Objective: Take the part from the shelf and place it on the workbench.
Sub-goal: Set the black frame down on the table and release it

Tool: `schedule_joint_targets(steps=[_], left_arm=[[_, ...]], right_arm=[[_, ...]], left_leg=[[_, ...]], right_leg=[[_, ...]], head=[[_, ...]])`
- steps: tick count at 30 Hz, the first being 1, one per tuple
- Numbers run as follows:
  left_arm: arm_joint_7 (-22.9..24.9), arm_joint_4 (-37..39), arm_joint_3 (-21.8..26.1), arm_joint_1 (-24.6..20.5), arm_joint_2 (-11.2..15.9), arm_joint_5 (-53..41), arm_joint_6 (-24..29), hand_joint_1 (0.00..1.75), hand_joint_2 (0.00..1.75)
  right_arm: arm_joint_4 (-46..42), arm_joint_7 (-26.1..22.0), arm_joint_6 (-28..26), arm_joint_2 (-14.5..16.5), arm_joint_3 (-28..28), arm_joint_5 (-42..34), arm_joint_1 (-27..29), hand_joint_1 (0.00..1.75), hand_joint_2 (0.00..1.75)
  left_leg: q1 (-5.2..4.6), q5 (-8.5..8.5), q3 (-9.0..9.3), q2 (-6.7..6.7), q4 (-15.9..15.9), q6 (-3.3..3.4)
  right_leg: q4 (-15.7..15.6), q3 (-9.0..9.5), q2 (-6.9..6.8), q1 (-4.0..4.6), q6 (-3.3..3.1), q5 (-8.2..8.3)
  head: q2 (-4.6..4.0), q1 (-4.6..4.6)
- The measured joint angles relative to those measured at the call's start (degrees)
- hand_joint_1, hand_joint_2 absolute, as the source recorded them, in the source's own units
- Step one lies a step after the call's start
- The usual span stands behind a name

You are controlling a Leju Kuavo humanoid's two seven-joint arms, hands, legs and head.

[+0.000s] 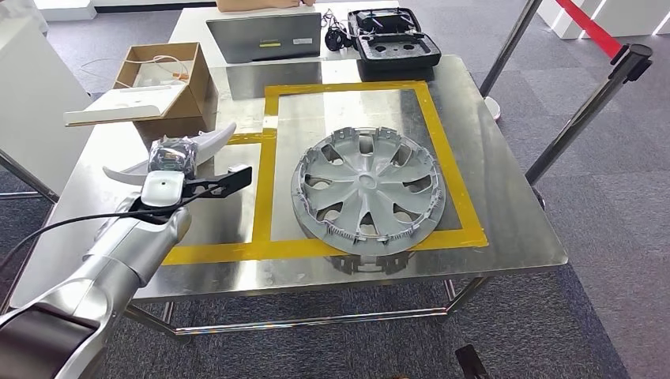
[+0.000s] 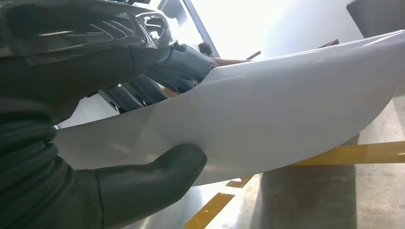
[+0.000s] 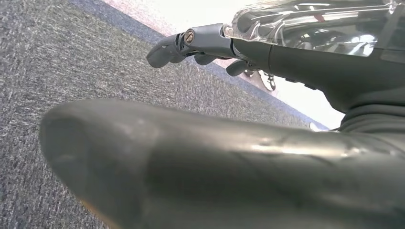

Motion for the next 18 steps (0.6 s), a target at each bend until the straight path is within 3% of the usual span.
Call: schedule_joint_targets(steps=[18], left_arm=[[0.6,0.1,3.4,5.5,0.2,2.0,5.3,1.75,1.75]], right_arm=[[0.0,1.1,0.2,0.2,0.2,1.0,-0.5,0.0,0.0]], left_leg=[[0.0,0.0,0.0,-0.01,0.0,0.0]], right_leg=[[0.0,0.0,0.0,0.01,0.0,0.0]], head=[[0.0,0.0]])
